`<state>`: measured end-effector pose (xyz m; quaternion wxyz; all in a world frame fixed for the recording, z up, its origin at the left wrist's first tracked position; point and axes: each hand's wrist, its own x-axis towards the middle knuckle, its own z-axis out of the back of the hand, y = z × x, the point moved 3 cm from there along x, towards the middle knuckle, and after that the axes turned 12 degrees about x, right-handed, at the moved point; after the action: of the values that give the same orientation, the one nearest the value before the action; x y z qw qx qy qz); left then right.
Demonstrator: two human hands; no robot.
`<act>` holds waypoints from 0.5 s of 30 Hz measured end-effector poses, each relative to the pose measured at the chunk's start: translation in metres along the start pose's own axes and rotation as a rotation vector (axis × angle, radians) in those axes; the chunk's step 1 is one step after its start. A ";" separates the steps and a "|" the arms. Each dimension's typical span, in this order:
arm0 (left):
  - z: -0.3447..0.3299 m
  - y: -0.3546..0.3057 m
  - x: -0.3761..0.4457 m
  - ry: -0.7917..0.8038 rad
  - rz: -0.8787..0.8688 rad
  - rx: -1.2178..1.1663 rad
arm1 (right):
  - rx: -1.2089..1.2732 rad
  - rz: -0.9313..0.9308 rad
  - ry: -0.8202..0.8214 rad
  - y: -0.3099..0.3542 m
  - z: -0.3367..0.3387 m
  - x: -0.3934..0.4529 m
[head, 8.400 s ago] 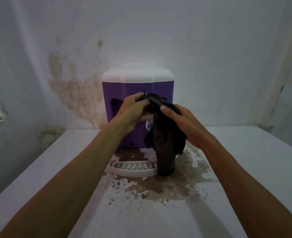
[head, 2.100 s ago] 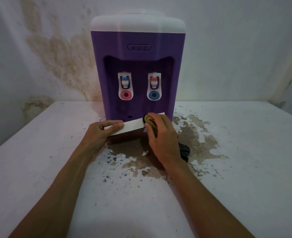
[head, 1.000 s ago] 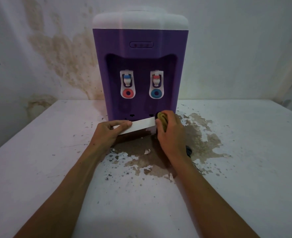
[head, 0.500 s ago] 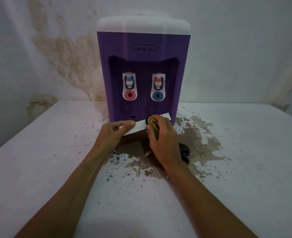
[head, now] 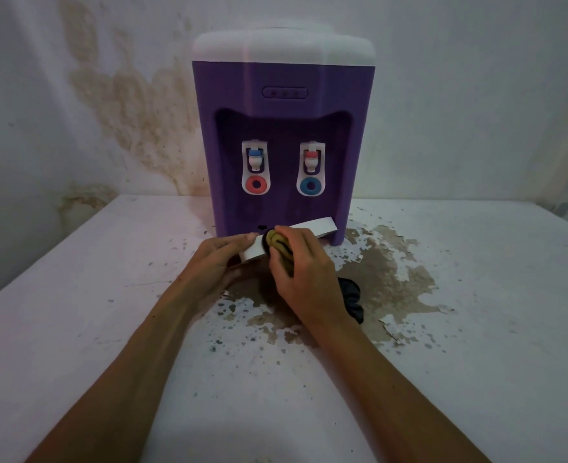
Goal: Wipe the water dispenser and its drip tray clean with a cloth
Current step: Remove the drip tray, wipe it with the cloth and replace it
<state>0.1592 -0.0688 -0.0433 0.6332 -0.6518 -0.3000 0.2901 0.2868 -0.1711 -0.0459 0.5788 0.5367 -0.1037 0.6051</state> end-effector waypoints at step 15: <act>0.007 0.007 0.008 0.084 0.049 -0.102 | 0.055 -0.034 -0.063 0.001 0.003 0.001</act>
<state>0.1594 -0.0586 -0.0504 0.6039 -0.7021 -0.2715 0.2620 0.2882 -0.1732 -0.0438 0.5704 0.5730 -0.0960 0.5806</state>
